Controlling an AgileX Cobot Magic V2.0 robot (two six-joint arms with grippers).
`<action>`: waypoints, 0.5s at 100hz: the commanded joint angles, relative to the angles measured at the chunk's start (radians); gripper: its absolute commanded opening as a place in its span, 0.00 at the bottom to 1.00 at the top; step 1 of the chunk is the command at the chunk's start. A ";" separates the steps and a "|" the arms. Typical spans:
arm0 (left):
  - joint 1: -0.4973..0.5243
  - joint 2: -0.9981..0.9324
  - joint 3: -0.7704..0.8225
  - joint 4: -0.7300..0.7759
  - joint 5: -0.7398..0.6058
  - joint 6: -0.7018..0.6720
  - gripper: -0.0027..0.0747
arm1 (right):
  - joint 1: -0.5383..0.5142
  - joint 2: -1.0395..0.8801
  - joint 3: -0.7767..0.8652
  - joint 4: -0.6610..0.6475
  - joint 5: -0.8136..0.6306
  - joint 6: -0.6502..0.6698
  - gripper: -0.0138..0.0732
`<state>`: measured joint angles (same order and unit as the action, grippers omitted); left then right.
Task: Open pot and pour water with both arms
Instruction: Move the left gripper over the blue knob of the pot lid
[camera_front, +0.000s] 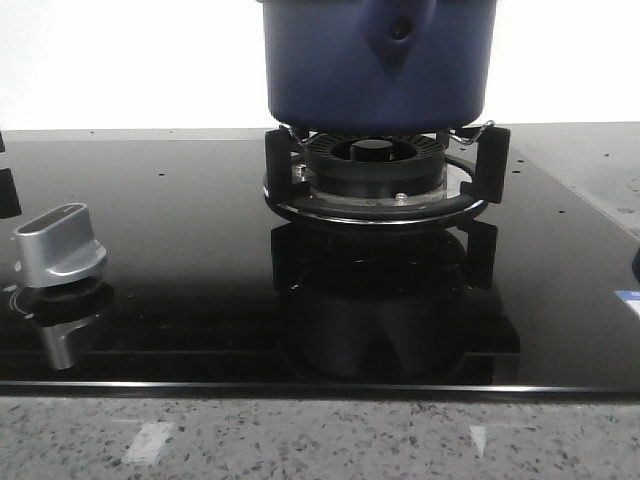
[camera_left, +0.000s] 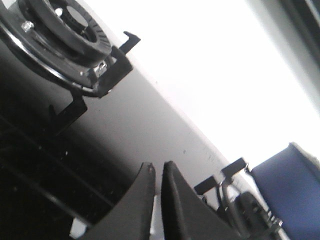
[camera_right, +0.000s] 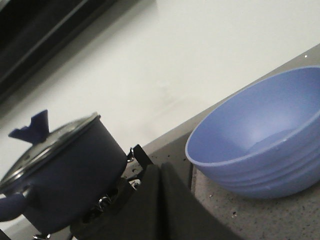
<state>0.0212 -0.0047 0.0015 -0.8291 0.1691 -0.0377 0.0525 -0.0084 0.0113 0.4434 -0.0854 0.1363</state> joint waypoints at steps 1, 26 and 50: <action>-0.003 -0.027 0.009 -0.033 -0.076 -0.008 0.01 | 0.000 -0.022 -0.014 0.058 -0.060 -0.003 0.07; -0.007 0.006 -0.166 0.022 0.002 0.335 0.01 | 0.000 0.048 -0.191 -0.052 0.188 -0.023 0.07; -0.007 0.164 -0.366 0.034 0.165 0.558 0.01 | 0.000 0.184 -0.381 -0.300 0.333 -0.025 0.07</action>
<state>0.0212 0.0868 -0.2778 -0.7864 0.3261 0.4416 0.0525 0.1192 -0.2872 0.2332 0.2788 0.1239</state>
